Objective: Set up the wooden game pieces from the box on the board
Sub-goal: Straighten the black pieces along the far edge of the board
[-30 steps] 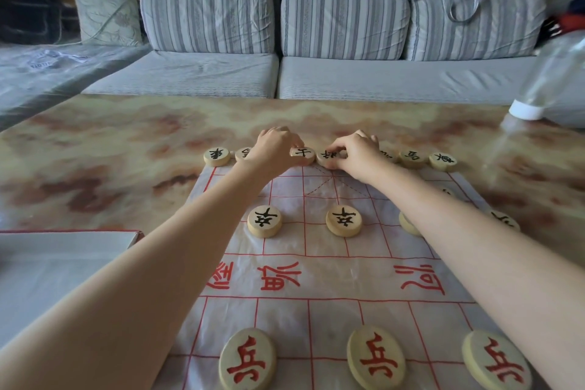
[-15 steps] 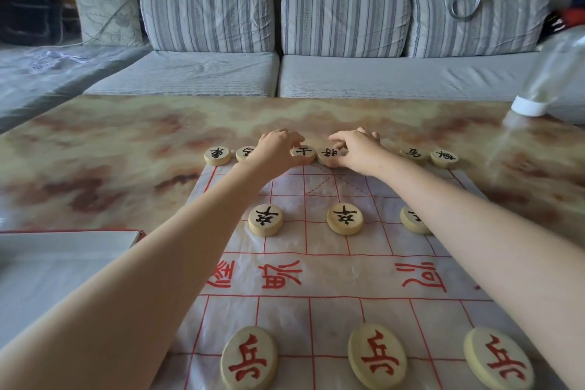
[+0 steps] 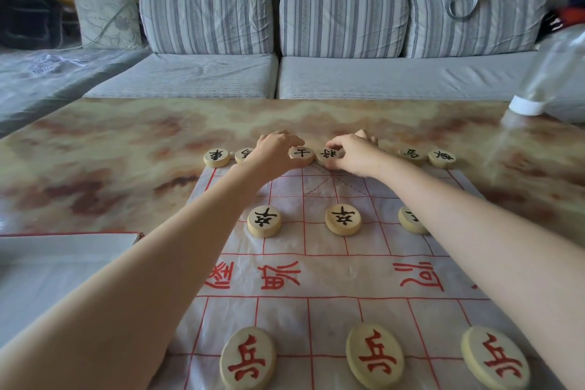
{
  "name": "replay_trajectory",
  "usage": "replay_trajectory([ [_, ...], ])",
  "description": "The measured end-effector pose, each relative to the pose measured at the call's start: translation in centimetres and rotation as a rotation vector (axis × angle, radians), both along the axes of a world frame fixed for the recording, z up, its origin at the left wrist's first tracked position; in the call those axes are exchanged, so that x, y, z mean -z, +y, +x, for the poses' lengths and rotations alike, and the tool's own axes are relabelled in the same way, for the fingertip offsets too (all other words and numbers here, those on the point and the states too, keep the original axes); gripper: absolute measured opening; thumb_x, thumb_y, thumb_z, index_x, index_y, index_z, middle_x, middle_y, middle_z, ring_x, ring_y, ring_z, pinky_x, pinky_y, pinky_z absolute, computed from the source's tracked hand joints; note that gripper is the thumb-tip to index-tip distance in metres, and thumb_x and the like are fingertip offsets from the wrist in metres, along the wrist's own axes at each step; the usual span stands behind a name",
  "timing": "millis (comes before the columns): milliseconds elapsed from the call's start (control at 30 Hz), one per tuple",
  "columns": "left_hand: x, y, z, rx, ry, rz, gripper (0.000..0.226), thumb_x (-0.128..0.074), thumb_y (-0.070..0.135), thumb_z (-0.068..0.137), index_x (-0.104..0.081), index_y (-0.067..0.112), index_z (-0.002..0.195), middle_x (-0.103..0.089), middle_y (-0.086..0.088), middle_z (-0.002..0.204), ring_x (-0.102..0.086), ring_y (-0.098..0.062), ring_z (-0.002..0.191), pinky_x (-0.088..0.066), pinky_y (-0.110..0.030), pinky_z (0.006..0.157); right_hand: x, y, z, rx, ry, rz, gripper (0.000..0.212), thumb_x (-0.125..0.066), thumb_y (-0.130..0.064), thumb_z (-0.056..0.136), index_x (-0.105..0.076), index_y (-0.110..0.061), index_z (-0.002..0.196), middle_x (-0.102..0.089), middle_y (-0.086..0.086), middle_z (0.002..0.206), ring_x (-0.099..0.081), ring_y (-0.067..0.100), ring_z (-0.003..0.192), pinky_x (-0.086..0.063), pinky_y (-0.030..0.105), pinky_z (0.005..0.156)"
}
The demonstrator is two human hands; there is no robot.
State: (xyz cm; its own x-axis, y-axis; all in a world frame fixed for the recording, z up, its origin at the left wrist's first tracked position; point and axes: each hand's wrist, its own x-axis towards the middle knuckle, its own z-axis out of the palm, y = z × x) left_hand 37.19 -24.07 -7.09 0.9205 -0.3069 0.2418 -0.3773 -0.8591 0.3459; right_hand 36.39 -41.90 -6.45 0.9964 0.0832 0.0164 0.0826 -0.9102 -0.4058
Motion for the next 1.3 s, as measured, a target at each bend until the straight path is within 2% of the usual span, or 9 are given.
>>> replay_trajectory([
  [133, 0.0, 0.1, 0.1, 0.021, -0.017, -0.002, 0.048, -0.062, 0.043, 0.082, -0.056, 0.020, 0.123, -0.054, -0.004, 0.130, -0.047, -0.024, 0.121, -0.026, -0.035, 0.106, -0.7, 0.0, -0.5, -0.075, -0.079, -0.092, 0.068, -0.062, -0.053, 0.079, -0.041, -0.027, 0.138, -0.047, 0.003, 0.132, -0.025, 0.026, 0.126, -0.019, 0.033, 0.084],
  [300, -0.2, -0.8, -0.4, 0.120, -0.071, -0.018, 0.034, -0.061, 0.026, 0.085, -0.060, 0.020, 0.118, -0.058, 0.001, 0.128, -0.050, -0.023, 0.122, -0.029, -0.035, 0.107, -1.8, -4.5, -0.4, 0.014, -0.045, 0.030, 0.064, -0.071, -0.044, 0.075, -0.046, -0.034, 0.133, -0.041, 0.009, 0.138, -0.027, 0.031, 0.130, -0.028, 0.036, 0.099],
  [433, -0.8, -2.9, -0.9, 0.156, -0.069, -0.008, 0.033, -0.059, 0.018, 0.086, -0.060, 0.019, 0.119, -0.060, 0.000, 0.126, -0.053, -0.021, 0.118, -0.031, -0.036, 0.107, -1.8, -9.0, -0.7, 0.063, -0.022, 0.060, 0.051, -0.073, -0.032, 0.075, -0.056, -0.035, 0.123, -0.048, 0.011, 0.136, -0.050, 0.021, 0.111, -0.035, 0.034, 0.101],
  [600, -1.3, -6.4, -1.1, 0.148, -0.023, 0.000, 0.039, -0.060, 0.022, 0.086, -0.055, 0.018, 0.124, -0.059, -0.003, 0.128, -0.052, -0.021, 0.120, -0.032, -0.034, 0.105, -0.9, -10.4, -0.9, 0.051, -0.027, 0.114, 0.045, -0.074, -0.021, 0.077, -0.061, -0.024, 0.120, -0.058, 0.006, 0.120, -0.044, 0.025, 0.124, -0.033, 0.030, 0.101],
  [800, -1.8, -8.8, -0.8, 0.183, 0.000, 0.032, 0.043, -0.059, 0.013, 0.085, -0.053, 0.017, 0.127, -0.057, 0.001, 0.130, -0.049, -0.018, 0.123, -0.029, -0.032, 0.106, -0.2, -9.8, -0.5, 0.065, -0.058, 0.046, 0.050, -0.077, -0.040, 0.069, -0.062, -0.036, 0.116, -0.045, 0.014, 0.126, -0.041, 0.029, 0.123, -0.034, 0.039, 0.108],
  [933, -1.7, -8.7, -0.5, 0.213, 0.025, 0.079, 0.045, -0.051, 0.003, 0.084, -0.056, 0.020, 0.125, -0.058, -0.001, 0.130, -0.049, -0.022, 0.122, -0.030, -0.032, 0.104, -0.3, -10.0, -0.3, 0.046, -0.081, 0.073, 0.046, -0.076, -0.043, 0.069, -0.064, -0.036, 0.112, -0.044, 0.013, 0.126, -0.047, 0.029, 0.119, -0.036, 0.038, 0.107],
  [1067, -1.3, -8.4, -0.5, 0.246, 0.035, 0.060, 0.039, -0.055, 0.008, 0.085, -0.060, 0.021, 0.121, -0.061, -0.003, 0.125, -0.053, -0.023, 0.117, -0.035, -0.031, 0.100, 0.1, -10.1, 0.1, 0.039, -0.115, -0.006, 0.038, -0.072, -0.038, 0.075, -0.065, -0.036, 0.112, -0.047, 0.014, 0.126, -0.037, 0.034, 0.126, -0.030, 0.039, 0.109],
  [1167, -1.0, -8.6, -0.2, 0.222, -0.047, 0.107, 0.036, -0.059, 0.023, 0.087, -0.058, 0.019, 0.123, -0.059, -0.004, 0.127, -0.048, -0.023, 0.122, -0.026, -0.028, 0.104, 0.1, -9.6, 0.2, 0.010, -0.158, -0.104, 0.036, -0.070, -0.044, 0.075, -0.066, -0.032, 0.108, -0.053, 0.010, 0.118, -0.035, 0.029, 0.122, -0.021, 0.030, 0.093],
  [1300, -0.1, -9.0, 0.4, 0.170, -0.154, 0.151, 0.035, -0.060, 0.037, 0.085, -0.062, 0.015, 0.113, -0.058, -0.008, 0.123, -0.046, -0.024, 0.123, -0.017, -0.030, 0.111, -0.1, -9.3, 0.2, -0.021, -0.261, -0.237, 0.032, -0.068, -0.055, 0.071, -0.061, -0.026, 0.083, -0.060, 0.002, 0.102, -0.036, 0.026, 0.110, -0.010, 0.030, 0.068],
])
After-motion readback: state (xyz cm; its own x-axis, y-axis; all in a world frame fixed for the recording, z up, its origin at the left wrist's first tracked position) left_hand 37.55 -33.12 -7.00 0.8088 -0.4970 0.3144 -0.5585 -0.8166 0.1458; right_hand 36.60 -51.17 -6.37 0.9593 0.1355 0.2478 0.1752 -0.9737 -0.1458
